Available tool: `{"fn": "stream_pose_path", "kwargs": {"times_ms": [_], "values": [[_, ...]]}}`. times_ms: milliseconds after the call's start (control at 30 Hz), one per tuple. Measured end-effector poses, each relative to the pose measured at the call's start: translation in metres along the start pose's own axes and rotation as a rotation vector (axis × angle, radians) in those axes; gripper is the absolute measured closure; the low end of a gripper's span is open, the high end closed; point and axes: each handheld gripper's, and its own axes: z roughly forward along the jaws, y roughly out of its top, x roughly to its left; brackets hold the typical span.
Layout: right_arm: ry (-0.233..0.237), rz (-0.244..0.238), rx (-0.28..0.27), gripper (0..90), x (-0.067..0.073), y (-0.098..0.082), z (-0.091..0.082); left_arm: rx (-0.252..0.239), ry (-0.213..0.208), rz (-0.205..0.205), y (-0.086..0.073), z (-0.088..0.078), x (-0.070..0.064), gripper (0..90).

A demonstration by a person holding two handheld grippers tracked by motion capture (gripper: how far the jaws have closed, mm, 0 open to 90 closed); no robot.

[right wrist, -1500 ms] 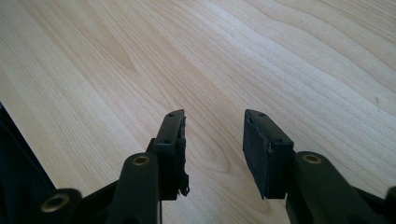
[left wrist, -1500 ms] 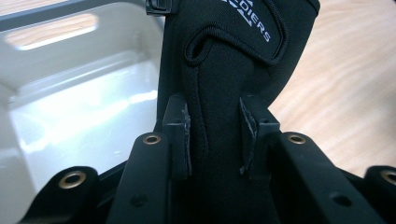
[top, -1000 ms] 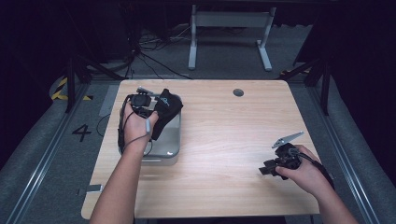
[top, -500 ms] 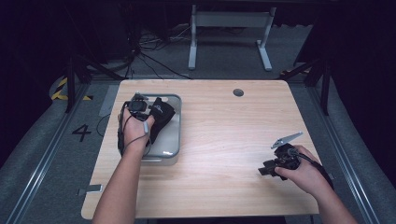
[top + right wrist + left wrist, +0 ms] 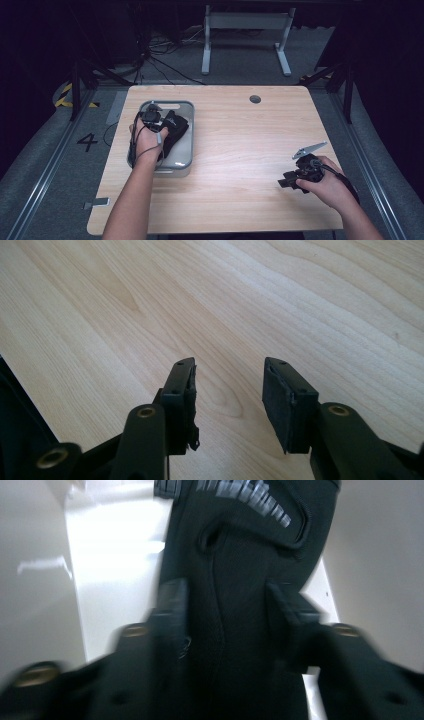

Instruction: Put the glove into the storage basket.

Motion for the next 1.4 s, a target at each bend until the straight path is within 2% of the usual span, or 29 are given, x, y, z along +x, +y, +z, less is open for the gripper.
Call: {"fn": "stream_pose_path", "kwargs": {"times_ms": [67,100,367,467,567,700,733,800,867,900,967,1033,1067,1133,1167,1200,1233,1400], "values": [[-0.004,0.001,-0.009,56.7,-0.001,0.000,-0.001,-0.004,0.006,0.008,0.000,-0.002,-0.002,37.5],[-0.004,0.001,-0.009,56.7,-0.001,0.000,-0.001,-0.004,0.006,0.008,0.000,-0.002,-0.002,36.5],[0.001,-0.017,-0.010,55.4,0.000,0.003,0.003,-0.050,-0.001,0.045,-0.002,-0.020,-0.010,33.1],[-0.002,-0.014,-0.015,55.3,-0.002,0.005,0.003,-0.057,-0.018,0.082,-0.003,-0.031,-0.016,34.3],[-0.002,-0.012,-0.015,55.3,-0.002,0.006,0.003,-0.073,-0.029,0.091,-0.004,-0.038,-0.018,34.4],[-0.002,-0.009,-0.023,55.4,-0.003,0.008,0.002,-0.096,-0.060,0.123,-0.009,-0.054,-0.028,34.4],[-0.003,-0.013,-0.027,55.4,-0.004,0.008,0.002,-0.100,-0.080,0.151,-0.013,-0.062,-0.034,34.3],[-0.003,-0.011,-0.032,55.3,-0.005,0.009,0.001,-0.100,-0.090,0.163,-0.015,-0.066,-0.037,34.3],[-0.002,-0.010,-0.037,55.1,-0.007,0.010,0.001,-0.111,-0.119,0.201,-0.021,-0.077,-0.047,34.1],[-0.002,-0.010,-0.037,55.1,-0.007,0.010,0.001,-0.111,-0.119,0.201,-0.021,-0.077,-0.047,34.1],[-0.006,-0.006,-0.046,55.0,-0.009,0.010,-0.001,-0.113,-0.129,0.226,-0.025,-0.084,-0.053,33.8],[-0.005,-0.005,-0.050,55.0,-0.011,0.010,-0.001,-0.121,-0.147,0.265,-0.031,-0.093,-0.063,33.8],[-0.005,-0.005,-0.050,55.0,-0.011,0.010,-0.001,-0.121,-0.147,0.265,-0.031,-0.093,-0.063,33.7],[-0.006,-0.001,-0.056,54.9,-0.012,0.009,-0.002,-0.118,-0.164,0.297,-0.035,-0.098,-0.071,33.4],[-0.006,0.002,-0.056,54.9,-0.013,0.009,-0.003,-0.115,-0.194,0.332,-0.040,-0.102,-0.078,33.4],[-0.007,0.003,-0.059,54.9,-0.014,0.009,-0.003,-0.115,-0.194,0.332,-0.040,-0.102,-0.078,33.4],[-0.008,0.005,-0.061,54.8,-0.014,0.008,-0.004,-0.108,-0.212,0.361,-0.044,-0.104,-0.085,33.4],[-0.007,0.006,-0.059,54.7,-0.015,0.007,-0.004,-0.108,-0.241,0.406,-0.053,-0.107,-0.098,33.3]]}}
